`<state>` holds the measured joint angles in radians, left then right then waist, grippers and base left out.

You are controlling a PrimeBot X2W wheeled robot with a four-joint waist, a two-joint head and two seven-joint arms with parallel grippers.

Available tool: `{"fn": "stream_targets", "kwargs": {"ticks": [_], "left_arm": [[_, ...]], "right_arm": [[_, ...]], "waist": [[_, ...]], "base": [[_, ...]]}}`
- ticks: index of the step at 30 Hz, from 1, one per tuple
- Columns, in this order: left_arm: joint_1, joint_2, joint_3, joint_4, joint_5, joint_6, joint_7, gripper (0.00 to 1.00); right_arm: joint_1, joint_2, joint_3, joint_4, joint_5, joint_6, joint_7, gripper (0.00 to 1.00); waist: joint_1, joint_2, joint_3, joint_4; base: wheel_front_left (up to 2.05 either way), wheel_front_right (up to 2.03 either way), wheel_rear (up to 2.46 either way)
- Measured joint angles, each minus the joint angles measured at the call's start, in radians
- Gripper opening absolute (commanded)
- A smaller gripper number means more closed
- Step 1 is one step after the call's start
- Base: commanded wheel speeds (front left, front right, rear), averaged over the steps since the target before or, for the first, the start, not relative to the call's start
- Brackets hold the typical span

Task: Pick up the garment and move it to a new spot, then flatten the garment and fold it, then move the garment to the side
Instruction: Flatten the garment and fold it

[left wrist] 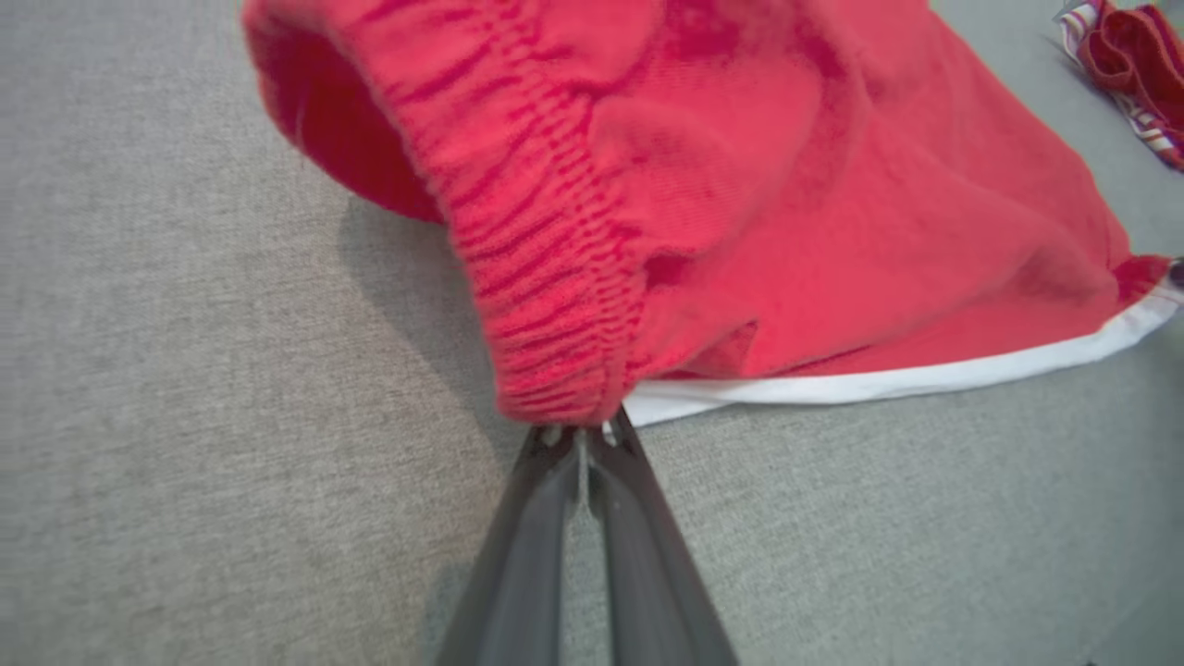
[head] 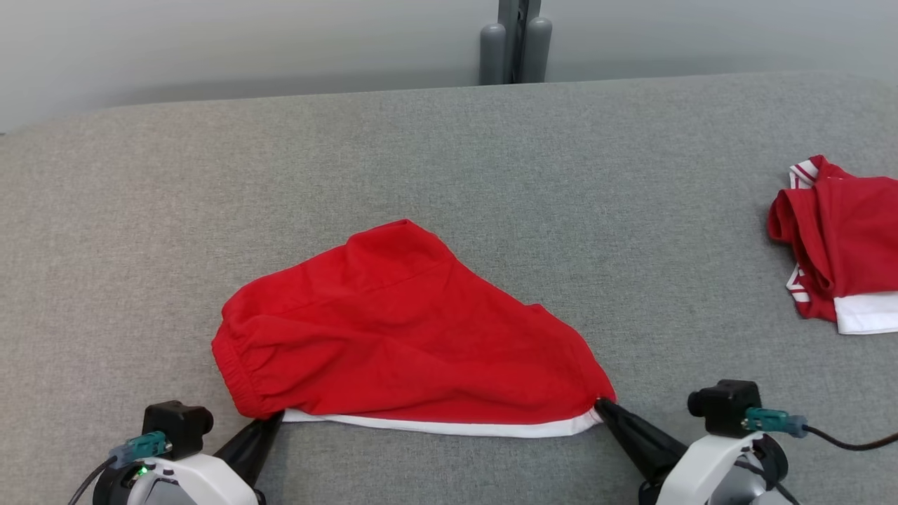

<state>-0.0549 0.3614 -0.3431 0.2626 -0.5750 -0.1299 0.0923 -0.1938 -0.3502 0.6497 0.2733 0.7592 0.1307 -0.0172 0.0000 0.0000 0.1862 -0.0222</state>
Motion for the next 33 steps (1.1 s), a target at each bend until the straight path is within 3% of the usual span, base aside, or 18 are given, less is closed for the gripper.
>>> {"fn": "stream_targets", "kwargs": {"ticks": [14, 20, 27, 33], "left_arm": [[0.030, 0.070, 0.016, -0.268, -0.061, 0.009, 0.032, 0.00], [-0.037, 0.110, 0.035, -0.362, -0.062, 0.010, 0.076, 0.00], [-0.210, 0.168, 0.050, -0.378, -0.072, 0.007, 0.146, 0.00], [-0.514, 0.194, -0.024, -0.275, -0.071, 0.000, 0.184, 0.00]], "right_arm": [[-0.003, -0.069, -0.055, -0.149, 0.077, 0.000, -0.108, 0.00], [-0.075, -0.082, -0.056, -0.193, 0.094, 0.000, -0.135, 0.00], [-0.240, -0.080, -0.048, -0.168, 0.116, 0.000, -0.161, 0.00], [-0.475, -0.083, 0.012, -0.078, 0.180, 0.000, -0.160, 0.00]], "waist": [[0.0000, 0.0000, -0.027, 0.009], [0.0000, 0.0000, -0.019, -0.006], [0.0000, 0.0000, 0.024, -0.020], [0.0000, 0.0000, 0.097, -0.024]], "base": [[0.00, 0.00, 0.00], [0.00, 0.00, 0.00], [0.00, 0.00, 0.00], [0.00, 0.00, 0.00]]}}
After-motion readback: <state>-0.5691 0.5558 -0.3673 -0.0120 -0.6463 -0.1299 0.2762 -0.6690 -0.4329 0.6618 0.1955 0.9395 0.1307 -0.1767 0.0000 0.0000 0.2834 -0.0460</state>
